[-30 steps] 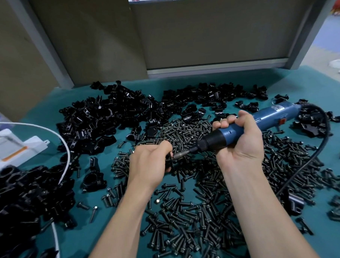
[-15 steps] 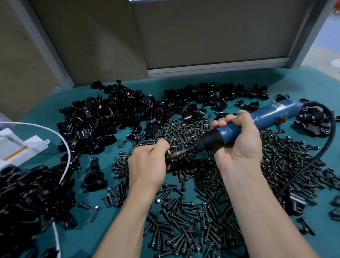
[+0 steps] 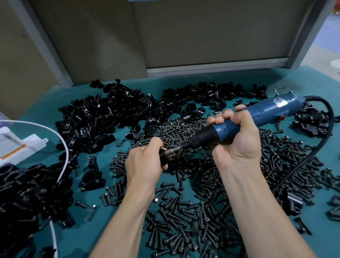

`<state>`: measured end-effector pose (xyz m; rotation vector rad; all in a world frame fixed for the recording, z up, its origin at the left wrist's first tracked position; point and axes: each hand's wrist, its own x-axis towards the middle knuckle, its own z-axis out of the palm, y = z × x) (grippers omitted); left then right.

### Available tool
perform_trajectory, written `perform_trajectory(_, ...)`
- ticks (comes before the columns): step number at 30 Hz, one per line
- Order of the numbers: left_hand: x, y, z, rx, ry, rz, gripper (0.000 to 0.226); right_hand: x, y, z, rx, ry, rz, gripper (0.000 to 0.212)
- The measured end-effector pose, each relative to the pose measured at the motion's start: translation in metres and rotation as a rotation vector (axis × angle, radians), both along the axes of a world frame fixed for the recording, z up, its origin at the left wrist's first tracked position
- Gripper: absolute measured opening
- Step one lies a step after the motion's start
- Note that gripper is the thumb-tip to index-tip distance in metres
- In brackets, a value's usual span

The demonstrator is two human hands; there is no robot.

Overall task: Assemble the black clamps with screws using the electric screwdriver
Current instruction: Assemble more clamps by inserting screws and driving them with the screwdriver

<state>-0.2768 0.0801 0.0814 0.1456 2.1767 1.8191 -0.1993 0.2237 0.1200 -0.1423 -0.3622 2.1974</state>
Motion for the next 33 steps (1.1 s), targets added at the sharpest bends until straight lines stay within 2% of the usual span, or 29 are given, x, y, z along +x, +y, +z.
perform_trajectory(5, 0.000, 0.000, 0.001, -0.011, -0.020, 0.015, 0.068, 0.001, -0.001, 0.001, 0.019, 0.004, 0.018, 0.030)
perform_trajectory(13, 0.005, -0.001, 0.006, 0.023, -0.061, -0.003, 0.044, 0.002, 0.001, 0.000, 0.102, 0.052, 0.050, 0.030)
perform_trajectory(19, 0.004, -0.002, 0.005, 0.027, -0.092, -0.030, 0.043, 0.004, 0.003, 0.000, 0.140, 0.073, 0.104, 0.036)
perform_trajectory(22, 0.002, -0.003, 0.006, 0.094, -0.163, -0.110, 0.049, 0.008, 0.007, -0.001, 0.172, 0.077, 0.116, 0.042)
perform_trajectory(25, 0.000, -0.008, 0.009, 0.199, -0.237, -0.226, 0.056, 0.010, 0.013, -0.005, 0.112, 0.086, 0.109, 0.040)
perform_trajectory(30, 0.000, -0.011, 0.011, 0.467, -0.361, -0.379, 0.042, 0.014, 0.024, -0.010, 0.043, 0.105, 0.075, 0.035)
perform_trajectory(33, 0.000, -0.011, 0.013, 0.576, -0.403, -0.411, 0.044, 0.015, 0.027, -0.009, 0.024, 0.121, 0.055, 0.034)
